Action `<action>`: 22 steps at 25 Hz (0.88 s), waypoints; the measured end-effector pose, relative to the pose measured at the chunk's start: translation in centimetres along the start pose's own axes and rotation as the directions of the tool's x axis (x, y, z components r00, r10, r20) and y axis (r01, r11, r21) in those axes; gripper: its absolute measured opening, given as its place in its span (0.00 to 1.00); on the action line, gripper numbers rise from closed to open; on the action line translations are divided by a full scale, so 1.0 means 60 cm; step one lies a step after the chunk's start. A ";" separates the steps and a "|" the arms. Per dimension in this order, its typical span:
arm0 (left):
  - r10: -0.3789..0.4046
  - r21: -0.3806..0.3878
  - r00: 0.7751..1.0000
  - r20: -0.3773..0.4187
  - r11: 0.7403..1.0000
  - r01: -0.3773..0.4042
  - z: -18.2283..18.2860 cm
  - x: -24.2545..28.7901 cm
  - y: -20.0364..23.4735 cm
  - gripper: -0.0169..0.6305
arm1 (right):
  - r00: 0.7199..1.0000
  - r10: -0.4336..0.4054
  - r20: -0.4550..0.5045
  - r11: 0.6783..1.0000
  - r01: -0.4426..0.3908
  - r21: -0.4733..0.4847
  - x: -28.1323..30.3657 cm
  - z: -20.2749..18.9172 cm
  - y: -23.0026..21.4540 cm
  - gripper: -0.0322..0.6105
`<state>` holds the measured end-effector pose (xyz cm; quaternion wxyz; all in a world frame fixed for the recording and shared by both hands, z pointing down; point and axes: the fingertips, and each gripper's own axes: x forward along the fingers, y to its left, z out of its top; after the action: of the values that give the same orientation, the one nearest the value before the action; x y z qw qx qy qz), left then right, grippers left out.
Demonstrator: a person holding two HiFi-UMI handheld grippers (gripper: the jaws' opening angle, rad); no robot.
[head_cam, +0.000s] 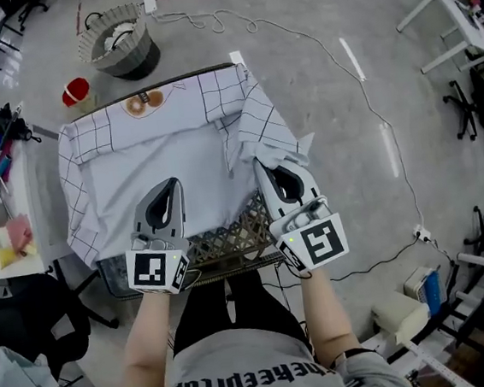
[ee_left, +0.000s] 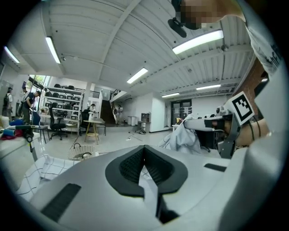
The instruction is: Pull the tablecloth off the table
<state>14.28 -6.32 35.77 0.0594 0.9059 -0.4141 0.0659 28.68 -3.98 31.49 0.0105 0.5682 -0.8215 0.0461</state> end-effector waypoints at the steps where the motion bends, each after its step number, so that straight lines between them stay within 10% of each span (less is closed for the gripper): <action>1: 0.023 -0.005 1.000 0.007 1.000 -0.023 0.003 -0.009 0.011 0.05 | 0.999 0.032 0.002 0.999 -0.032 -0.012 0.012 0.007 0.013 0.07; 12: 0.199 -0.032 0.978 0.061 0.980 -0.197 0.024 -0.112 0.113 0.05 | 0.958 0.288 0.002 0.953 -0.287 -0.094 0.118 0.048 0.173 0.07; 22: 0.212 -0.062 0.972 0.104 0.977 -0.206 0.042 -0.190 0.204 0.05 | 0.906 0.422 -0.041 0.894 -0.423 -0.147 0.197 0.070 0.343 0.07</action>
<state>-2.23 -6.21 32.01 0.0520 0.8577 -0.5113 0.0112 5.40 -8.18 26.80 0.0470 0.3737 -0.9262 -0.0135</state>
